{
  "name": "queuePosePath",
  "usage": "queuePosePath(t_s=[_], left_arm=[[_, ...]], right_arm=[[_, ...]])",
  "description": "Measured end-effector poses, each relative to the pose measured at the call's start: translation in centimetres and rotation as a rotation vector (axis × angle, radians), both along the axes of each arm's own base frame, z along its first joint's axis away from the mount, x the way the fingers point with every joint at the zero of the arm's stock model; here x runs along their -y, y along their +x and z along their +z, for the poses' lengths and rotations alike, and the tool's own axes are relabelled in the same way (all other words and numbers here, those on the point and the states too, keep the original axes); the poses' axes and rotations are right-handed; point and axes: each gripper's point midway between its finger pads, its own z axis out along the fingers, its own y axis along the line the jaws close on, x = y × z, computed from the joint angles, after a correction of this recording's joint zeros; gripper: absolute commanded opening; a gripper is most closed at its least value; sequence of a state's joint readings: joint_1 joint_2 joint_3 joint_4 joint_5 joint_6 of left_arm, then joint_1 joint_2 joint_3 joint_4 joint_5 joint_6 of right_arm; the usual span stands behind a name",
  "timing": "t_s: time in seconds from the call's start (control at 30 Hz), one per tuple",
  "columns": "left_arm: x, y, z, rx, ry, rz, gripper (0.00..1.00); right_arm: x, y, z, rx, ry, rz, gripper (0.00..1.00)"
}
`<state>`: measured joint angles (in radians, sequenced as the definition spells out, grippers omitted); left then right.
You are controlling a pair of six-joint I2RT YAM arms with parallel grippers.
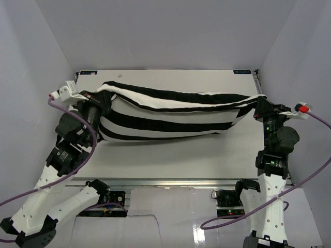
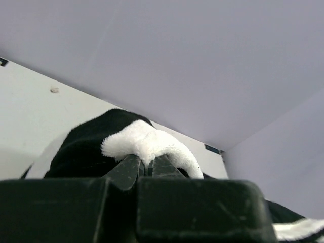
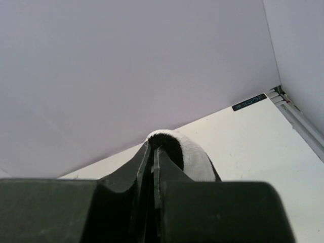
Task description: Remove the pillowcase from the pillow
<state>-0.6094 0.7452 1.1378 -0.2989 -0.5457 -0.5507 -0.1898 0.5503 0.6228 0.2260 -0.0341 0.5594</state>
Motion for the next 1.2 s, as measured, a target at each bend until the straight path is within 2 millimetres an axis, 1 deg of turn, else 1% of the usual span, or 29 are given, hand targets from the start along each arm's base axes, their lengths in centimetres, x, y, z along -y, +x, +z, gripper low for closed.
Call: queuePosePath(t_s=[0.03,0.1,0.2,0.3,0.33,0.4,0.43,0.53,0.6,0.63,0.7,0.77,0.8,0.87,0.97,1.1,1.2], left_arm=[[0.1,0.8,0.2,-0.004,0.015,0.021,0.0],[0.6,2.5,-0.3,-0.021,0.057,0.056,0.0],[1.5,4.6,-1.9,-0.061,0.132,0.081,0.0],[1.5,5.5,-2.3,-0.061,0.159,0.106,0.0],[1.4,5.7,-2.2,-0.051,0.155,0.124,0.0],[0.9,6.1,-2.6,-0.034,0.144,0.163,0.0],[0.7,6.4,-3.1,-0.025,0.14,0.188,0.0],[-0.1,7.2,-6.0,-0.059,0.165,0.259,0.0],[-0.1,7.7,-7.3,-0.082,0.184,0.278,0.0],[0.0,7.8,-7.5,-0.085,0.185,0.278,0.0],[0.1,7.6,-7.1,-0.072,0.163,0.266,0.0],[0.1,7.1,-6.2,-0.049,0.129,0.241,0.0],[0.2,6.6,-5.7,-0.038,0.112,0.221,0.0],[0.3,5.6,-4.4,-0.012,0.075,0.18,0.0],[0.3,3.4,-2.3,0.038,0.001,0.103,0.0],[-0.1,0.4,0.4,0.097,-0.091,0.018,0.0],[-0.6,-0.8,2.3,0.132,-0.132,0.001,0.0]], right_arm=[[0.0,0.3,0.3,-0.002,-0.005,0.004,0.08],[-0.1,1.0,0.3,-0.026,-0.012,0.014,0.08],[-0.3,2.3,0.5,-0.057,-0.025,0.04,0.08],[-0.7,3.4,0.7,-0.075,-0.036,0.077,0.08],[-0.8,3.9,0.7,-0.079,-0.037,0.09,0.08],[-1.1,4.6,0.2,-0.086,-0.028,0.113,0.08],[-1.2,5.0,-0.3,-0.085,-0.025,0.126,0.08],[-1.6,5.9,-2.3,-0.121,-0.021,0.158,0.08],[-1.8,6.3,-2.8,-0.137,-0.027,0.173,0.08],[-1.8,6.2,-2.8,-0.137,-0.032,0.172,0.08],[-1.8,5.9,-2.3,-0.125,-0.051,0.168,0.08],[-1.8,5.4,-1.1,-0.112,-0.075,0.164,0.08],[-1.8,5.0,-0.3,-0.101,-0.086,0.161,0.08],[-1.9,4.0,2.1,-0.06,-0.115,0.154,0.08],[-2.2,1.4,5.2,0.013,-0.152,0.136,0.08],[-2.4,-1.2,6.1,0.039,-0.17,0.113,0.08],[-2.5,-2.0,6.1,0.038,-0.169,0.11,0.08]])
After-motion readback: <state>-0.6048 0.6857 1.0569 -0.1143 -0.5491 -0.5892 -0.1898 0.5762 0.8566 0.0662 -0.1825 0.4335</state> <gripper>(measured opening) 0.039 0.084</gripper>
